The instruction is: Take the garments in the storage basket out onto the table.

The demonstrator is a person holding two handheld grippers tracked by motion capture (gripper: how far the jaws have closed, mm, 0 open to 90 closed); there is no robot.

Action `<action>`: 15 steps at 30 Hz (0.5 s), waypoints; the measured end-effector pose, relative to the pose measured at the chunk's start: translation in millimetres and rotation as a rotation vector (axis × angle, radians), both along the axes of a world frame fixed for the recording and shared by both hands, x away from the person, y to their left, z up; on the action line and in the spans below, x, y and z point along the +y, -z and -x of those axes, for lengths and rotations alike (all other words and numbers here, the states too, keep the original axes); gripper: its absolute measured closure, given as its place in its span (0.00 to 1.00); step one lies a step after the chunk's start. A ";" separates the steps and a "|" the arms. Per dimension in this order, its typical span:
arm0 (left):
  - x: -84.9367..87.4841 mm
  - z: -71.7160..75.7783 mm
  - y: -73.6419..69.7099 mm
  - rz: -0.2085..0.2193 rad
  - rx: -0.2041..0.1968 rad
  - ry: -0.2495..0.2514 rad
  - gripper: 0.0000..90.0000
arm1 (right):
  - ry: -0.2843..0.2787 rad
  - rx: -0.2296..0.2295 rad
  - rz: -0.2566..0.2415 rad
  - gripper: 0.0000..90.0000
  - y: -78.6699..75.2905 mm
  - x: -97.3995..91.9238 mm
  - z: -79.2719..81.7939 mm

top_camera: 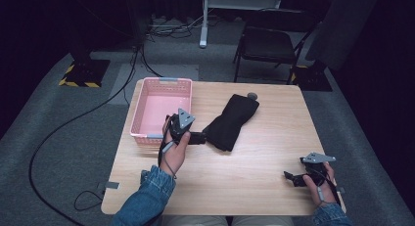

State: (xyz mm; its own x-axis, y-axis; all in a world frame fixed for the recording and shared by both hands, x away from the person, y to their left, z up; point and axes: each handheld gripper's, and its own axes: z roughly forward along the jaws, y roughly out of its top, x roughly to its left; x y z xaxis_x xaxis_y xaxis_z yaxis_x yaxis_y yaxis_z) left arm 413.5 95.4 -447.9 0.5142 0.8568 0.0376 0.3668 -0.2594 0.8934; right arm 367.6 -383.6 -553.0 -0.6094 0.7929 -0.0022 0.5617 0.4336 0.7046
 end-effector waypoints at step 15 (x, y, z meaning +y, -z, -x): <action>20.0 14.4 5.3 -0.009 0.000 -0.022 0.00 | 0.000 0.000 0.000 0.00 0.0 0.0 0.0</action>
